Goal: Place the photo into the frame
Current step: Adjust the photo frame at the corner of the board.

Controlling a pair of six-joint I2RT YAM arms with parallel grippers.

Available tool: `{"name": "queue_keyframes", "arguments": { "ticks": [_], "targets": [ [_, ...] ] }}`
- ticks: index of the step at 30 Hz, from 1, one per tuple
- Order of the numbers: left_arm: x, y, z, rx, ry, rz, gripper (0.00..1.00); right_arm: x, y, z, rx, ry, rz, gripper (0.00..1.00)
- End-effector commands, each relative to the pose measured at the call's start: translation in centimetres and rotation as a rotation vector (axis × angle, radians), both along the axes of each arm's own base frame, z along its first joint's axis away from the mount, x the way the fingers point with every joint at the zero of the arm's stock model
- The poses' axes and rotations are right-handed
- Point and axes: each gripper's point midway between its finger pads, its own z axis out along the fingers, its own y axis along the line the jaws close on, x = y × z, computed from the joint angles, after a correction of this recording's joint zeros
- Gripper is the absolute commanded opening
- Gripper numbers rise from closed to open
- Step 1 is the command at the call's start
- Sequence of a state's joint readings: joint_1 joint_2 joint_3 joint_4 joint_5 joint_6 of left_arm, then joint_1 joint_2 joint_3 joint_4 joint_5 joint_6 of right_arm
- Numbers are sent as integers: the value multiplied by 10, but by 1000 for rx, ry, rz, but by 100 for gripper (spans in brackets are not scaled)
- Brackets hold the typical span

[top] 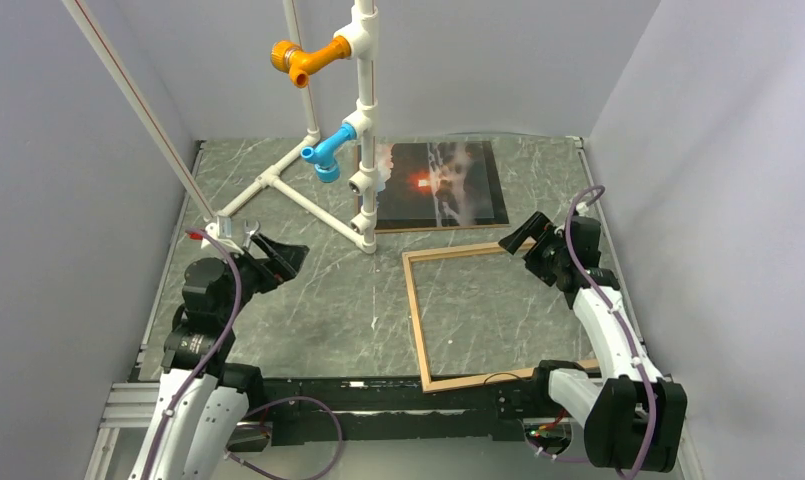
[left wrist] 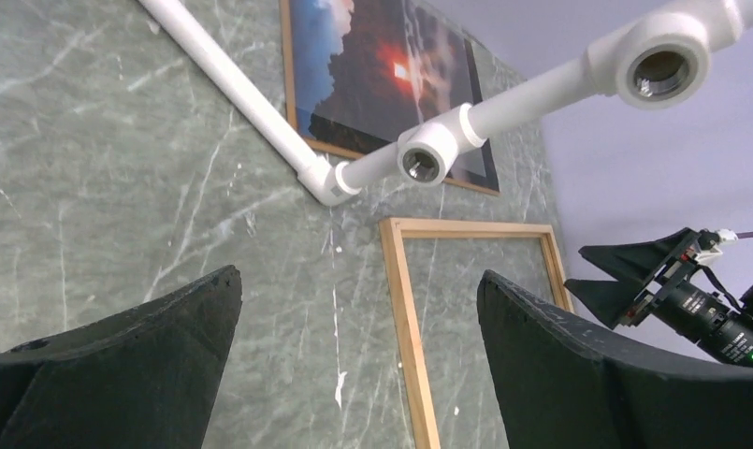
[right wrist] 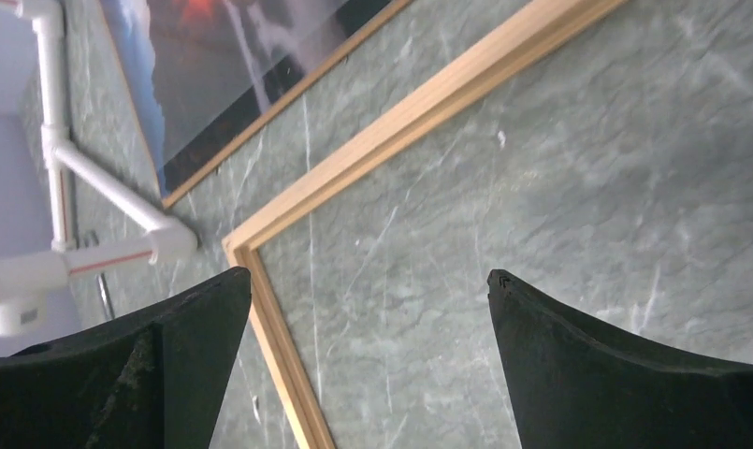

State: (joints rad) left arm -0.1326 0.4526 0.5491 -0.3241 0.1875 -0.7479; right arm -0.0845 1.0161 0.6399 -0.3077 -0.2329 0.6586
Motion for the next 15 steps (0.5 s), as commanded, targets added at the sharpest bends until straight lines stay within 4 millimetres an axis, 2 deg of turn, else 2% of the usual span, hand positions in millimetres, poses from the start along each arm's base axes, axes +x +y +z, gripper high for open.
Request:
{"name": "queue_keyframes", "arguments": {
  "ticks": [1, 7, 11, 15],
  "targets": [
    [-4, -11, 4, -63, 17, -51, 99, -15, 22, 9, 63, -35, 124, 100],
    [-7, -26, 0, -57, 82, -148, 99, -32, 27, -1, 30, 50, 194, 100],
    [-9, -37, -11, -80, 135, -214, 99, -40, 34, -8, -14, 89, 219, 100],
    [-14, -43, -15, -64, 205, -247, 99, -51, 63, -13, -70, 107, 285, 100]
  ]
}}
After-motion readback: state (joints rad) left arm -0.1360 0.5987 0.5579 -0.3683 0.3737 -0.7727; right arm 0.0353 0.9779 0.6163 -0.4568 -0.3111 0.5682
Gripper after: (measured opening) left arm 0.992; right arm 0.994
